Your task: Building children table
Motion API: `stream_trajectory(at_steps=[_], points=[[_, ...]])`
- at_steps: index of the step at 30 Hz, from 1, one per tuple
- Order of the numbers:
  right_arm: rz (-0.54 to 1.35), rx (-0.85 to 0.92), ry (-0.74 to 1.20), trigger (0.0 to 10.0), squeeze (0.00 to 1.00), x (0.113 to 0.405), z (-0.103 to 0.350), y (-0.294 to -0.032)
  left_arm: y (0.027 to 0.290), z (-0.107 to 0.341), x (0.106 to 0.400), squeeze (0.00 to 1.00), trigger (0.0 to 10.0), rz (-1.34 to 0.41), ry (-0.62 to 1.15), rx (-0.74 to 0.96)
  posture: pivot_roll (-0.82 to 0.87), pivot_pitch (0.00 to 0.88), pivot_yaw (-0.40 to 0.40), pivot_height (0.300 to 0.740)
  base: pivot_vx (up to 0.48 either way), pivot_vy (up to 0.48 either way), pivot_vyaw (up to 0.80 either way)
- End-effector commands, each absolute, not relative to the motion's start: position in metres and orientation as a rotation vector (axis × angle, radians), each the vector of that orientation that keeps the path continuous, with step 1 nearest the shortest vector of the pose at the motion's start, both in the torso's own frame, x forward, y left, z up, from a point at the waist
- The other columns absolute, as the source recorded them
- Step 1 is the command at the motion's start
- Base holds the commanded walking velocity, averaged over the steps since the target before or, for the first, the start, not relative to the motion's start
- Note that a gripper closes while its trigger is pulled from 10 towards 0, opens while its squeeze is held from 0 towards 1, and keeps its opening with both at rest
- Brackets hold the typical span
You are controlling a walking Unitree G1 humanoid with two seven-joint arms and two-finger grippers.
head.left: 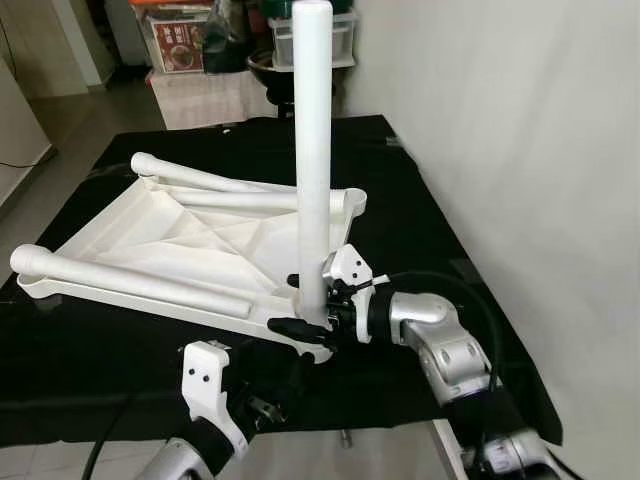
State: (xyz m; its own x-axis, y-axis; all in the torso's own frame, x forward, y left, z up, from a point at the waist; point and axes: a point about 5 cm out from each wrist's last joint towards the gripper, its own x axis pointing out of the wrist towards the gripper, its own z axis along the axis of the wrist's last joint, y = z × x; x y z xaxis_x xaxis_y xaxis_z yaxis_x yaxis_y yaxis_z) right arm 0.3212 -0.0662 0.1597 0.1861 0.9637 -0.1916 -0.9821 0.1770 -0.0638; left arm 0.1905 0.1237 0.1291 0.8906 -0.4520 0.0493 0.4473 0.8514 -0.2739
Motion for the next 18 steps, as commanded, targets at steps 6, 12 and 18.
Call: stream_trajectory(at_steps=[6, 12, 18], points=[[1.526, -0.189, 0.144, 10.0, 0.00, 0.334, 0.173, -0.052, 0.121, 0.134, 0.184, 0.00, 10.0, -0.465, 0.011, -0.272, 0.10, 0.081, 0.008, 0.740, 0.000, 0.000, 0.00], [1.589, -0.188, 0.152, 0.0, 0.00, 0.341, 0.178, -0.049, 0.119, 0.135, 0.181, 0.00, 10.0, -0.463, 0.008, -0.274, 0.11, 0.087, 0.005, 0.740, 0.000, 0.000, 0.00], [1.598, -0.181, 0.155, 0.0, 0.00, 0.345, 0.176, -0.053, 0.117, 0.135, 0.179, 0.00, 10.0, -0.462, 0.011, -0.275, 0.09, 0.083, 0.008, 0.740, 0.000, 0.000, 0.00]])
